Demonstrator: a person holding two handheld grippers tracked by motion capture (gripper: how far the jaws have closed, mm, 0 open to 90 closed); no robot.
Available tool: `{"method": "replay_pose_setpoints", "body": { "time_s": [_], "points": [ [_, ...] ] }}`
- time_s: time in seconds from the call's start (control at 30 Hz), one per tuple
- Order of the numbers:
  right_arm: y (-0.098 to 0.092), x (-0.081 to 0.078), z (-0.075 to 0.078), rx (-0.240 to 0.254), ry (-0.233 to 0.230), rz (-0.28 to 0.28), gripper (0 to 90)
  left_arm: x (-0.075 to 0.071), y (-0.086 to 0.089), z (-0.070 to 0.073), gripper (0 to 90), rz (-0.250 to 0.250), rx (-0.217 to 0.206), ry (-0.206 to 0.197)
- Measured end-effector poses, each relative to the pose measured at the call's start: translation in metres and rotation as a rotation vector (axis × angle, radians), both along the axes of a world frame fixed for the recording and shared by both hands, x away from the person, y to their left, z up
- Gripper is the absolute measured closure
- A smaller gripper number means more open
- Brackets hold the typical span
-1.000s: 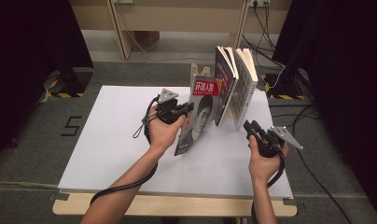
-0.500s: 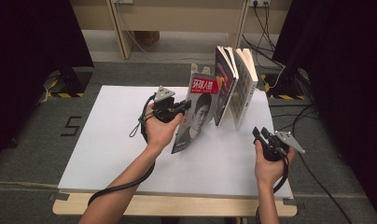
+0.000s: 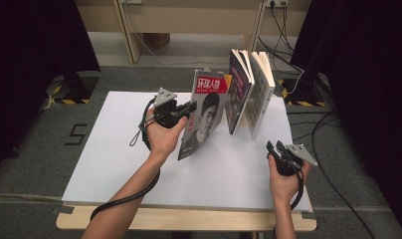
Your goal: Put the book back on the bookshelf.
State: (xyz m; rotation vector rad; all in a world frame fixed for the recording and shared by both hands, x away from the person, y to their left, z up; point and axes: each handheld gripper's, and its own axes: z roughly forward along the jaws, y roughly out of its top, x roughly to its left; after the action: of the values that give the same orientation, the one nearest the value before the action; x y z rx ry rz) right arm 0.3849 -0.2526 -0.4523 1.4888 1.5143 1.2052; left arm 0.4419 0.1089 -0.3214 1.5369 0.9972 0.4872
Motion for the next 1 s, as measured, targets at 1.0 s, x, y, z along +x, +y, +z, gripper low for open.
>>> {"method": "replay_pose_setpoints", "body": {
  "time_s": [1.0],
  "points": [
    [-0.001,0.001,-0.002,0.019,-0.001,0.009,60.4,0.057,-0.03,0.006,87.0,0.131,-0.04,-0.157]
  ]
}}
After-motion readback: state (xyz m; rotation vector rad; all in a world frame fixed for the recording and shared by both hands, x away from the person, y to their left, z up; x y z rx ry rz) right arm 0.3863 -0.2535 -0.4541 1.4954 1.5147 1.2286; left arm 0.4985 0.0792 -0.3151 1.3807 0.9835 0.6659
